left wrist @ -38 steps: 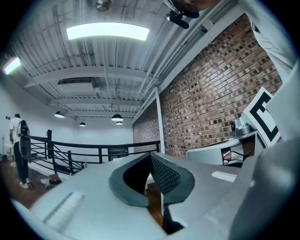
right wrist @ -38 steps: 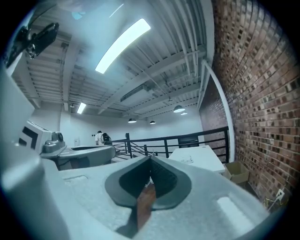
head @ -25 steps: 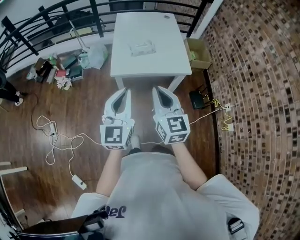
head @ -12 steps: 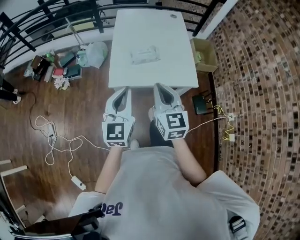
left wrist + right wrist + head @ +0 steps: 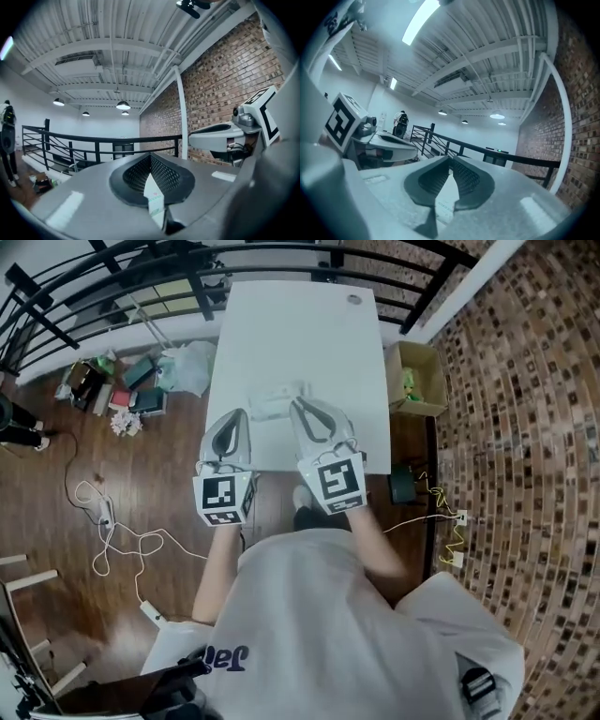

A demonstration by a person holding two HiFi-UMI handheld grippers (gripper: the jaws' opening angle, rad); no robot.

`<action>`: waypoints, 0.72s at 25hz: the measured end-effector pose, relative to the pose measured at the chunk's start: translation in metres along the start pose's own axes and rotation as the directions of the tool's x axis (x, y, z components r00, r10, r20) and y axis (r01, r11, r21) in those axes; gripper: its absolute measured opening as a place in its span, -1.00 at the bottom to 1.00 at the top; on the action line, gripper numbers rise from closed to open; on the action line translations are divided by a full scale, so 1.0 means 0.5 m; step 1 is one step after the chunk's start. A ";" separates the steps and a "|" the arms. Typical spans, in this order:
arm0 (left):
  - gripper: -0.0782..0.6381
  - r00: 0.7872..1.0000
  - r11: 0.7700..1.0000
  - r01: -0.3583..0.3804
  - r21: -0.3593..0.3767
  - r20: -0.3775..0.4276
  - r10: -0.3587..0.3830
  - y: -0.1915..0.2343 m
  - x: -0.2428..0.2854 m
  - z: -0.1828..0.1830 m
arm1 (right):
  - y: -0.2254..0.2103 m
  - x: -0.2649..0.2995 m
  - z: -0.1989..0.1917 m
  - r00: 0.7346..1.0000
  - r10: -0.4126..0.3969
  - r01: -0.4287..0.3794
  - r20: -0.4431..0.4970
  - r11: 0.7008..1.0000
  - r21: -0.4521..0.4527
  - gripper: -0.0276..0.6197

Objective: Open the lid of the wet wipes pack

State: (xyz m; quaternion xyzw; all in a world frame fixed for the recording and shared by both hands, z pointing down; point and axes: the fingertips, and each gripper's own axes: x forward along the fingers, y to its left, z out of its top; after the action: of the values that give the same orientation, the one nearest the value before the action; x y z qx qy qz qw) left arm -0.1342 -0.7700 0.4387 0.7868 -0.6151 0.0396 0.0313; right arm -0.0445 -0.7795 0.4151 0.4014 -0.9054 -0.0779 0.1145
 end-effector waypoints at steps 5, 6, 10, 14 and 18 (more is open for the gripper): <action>-0.74 0.990 0.998 -0.060 -0.010 -0.130 0.058 0.023 0.081 -0.103 | -0.014 0.064 -0.098 0.992 0.105 -0.105 -0.073 0.994 -0.006 -0.84; -0.74 0.986 0.998 -0.062 -0.016 -0.158 0.058 0.025 0.096 -0.124 | -0.017 0.077 -0.117 0.989 0.116 -0.116 -0.090 0.993 -0.002 -0.83; -0.74 0.960 0.997 -0.060 -0.039 -0.276 0.047 0.039 0.135 -0.224 | 0.003 0.119 -0.209 0.966 0.157 -0.168 -0.205 0.985 -0.036 -0.82; -0.74 0.923 0.996 -0.035 -0.078 -0.386 0.003 0.037 0.173 -0.334 | 0.031 0.162 -0.322 0.929 0.181 -0.220 -0.324 0.972 -0.087 -0.66; -0.74 0.887 0.994 -0.004 -0.106 -0.460 -0.046 0.031 0.209 -0.411 | 0.063 0.209 -0.408 0.887 0.204 -0.296 -0.414 0.939 -0.173 -0.52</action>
State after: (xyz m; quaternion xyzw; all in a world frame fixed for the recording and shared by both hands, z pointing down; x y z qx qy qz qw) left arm -0.1290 -0.8544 0.6537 0.7587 -0.5827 0.1931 0.2180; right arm -0.0795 -0.8464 0.6338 0.2719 -0.8934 -0.0860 0.3473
